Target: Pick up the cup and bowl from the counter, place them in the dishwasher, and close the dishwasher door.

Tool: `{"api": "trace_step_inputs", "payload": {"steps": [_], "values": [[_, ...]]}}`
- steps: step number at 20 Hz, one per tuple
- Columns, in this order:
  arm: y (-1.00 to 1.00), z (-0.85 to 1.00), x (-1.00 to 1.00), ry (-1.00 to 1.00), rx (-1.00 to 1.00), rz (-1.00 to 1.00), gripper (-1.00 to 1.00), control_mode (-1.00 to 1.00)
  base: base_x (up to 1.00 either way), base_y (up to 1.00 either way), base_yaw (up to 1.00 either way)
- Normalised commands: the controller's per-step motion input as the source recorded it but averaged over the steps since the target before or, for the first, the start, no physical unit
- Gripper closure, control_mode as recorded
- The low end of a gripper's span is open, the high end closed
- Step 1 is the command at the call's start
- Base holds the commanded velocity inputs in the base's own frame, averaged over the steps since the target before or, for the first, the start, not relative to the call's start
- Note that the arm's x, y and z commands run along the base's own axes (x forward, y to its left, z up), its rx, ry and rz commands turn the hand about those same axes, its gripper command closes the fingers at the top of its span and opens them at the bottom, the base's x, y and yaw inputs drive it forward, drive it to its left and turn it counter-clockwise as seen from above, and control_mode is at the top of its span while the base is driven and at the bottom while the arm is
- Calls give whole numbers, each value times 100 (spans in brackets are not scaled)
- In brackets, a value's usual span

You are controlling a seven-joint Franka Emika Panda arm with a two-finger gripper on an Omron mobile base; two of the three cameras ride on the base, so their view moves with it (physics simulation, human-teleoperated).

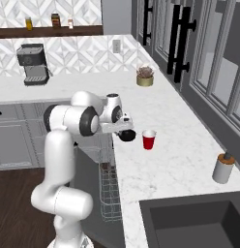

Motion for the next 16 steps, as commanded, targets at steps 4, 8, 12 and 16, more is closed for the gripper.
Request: {"api": "trace_step_inputs", "payload": {"steps": [4, 8, 12, 16], "values": [[62, 24, -69, 1, 8, 2, 100, -100, 0, 0, 0], [48, 21, -86, 0, 22, 0, 100, -100, 0, 0, 0], [56, 18, -81, 2, 20, 0, 100, -100, 0, 0, 0], [90, 0, -54, 9, 10, 0, 100, -100, 0, 0, 0]]}}
